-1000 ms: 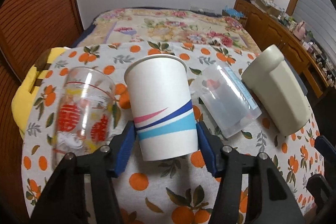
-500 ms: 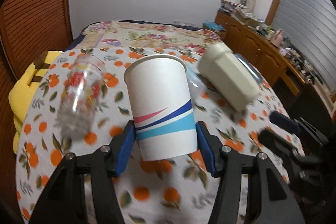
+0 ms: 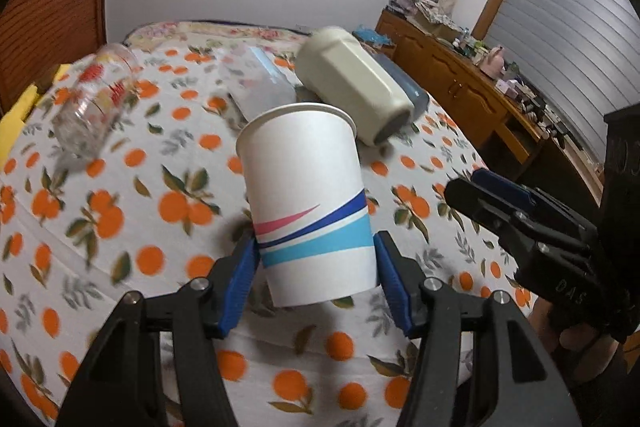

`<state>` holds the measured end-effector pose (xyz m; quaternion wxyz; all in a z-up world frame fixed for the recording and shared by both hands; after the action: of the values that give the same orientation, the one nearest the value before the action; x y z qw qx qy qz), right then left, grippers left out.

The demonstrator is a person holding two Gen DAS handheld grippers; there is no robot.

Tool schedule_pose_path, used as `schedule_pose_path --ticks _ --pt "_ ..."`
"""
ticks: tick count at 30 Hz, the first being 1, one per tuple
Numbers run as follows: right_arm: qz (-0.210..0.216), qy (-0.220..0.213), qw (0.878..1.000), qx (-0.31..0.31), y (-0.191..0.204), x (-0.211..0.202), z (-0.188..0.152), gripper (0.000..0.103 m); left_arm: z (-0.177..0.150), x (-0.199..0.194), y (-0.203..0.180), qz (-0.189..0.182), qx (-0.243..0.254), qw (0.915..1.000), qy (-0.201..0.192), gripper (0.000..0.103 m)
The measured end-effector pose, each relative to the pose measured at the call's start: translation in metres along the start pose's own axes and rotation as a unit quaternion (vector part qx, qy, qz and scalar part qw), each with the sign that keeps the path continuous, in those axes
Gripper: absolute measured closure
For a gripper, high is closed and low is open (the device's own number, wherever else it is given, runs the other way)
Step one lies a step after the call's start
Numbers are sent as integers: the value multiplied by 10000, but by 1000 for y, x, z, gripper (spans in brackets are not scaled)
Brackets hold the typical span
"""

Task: Flip cup upright
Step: 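Close the left gripper on the striped paper cup's body and lift it, then rotate the left tool to turn the paper cup rim-up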

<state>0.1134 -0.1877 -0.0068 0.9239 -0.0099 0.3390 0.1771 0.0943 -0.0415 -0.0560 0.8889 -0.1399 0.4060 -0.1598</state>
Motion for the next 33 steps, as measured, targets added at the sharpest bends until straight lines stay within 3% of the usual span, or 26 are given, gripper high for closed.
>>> schedule_pose_path --ticks 16,21,26,33 --pt "-8 88 9998 176 -9 -1 -7 41 -10 13 -15 60 99 9998 176 41" --pt "18 96 9998 197 -5 -4 -6 41 -7 -3 -17 51 176 9998 -10 35" --pt "15 183 9996 226 3 -9 -3 41 -5 -27 -12 294 383 9985 -263 30" --pt "107 343 9990 278 23 -13 -1 35 -1 -54 12 640 425 9955 -554 14"
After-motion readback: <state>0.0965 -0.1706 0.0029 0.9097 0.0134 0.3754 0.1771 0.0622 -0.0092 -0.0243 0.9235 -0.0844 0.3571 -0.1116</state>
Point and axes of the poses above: each gripper's, at about its wrist camera, not at the fingertips, and x roughly the way its jaws point, y to its left, z to its top, the point moved 2 cm from there along x, roughly the way its jaws point, and after that the axes turned 6 degrees about -z, right-handed, at the moved point
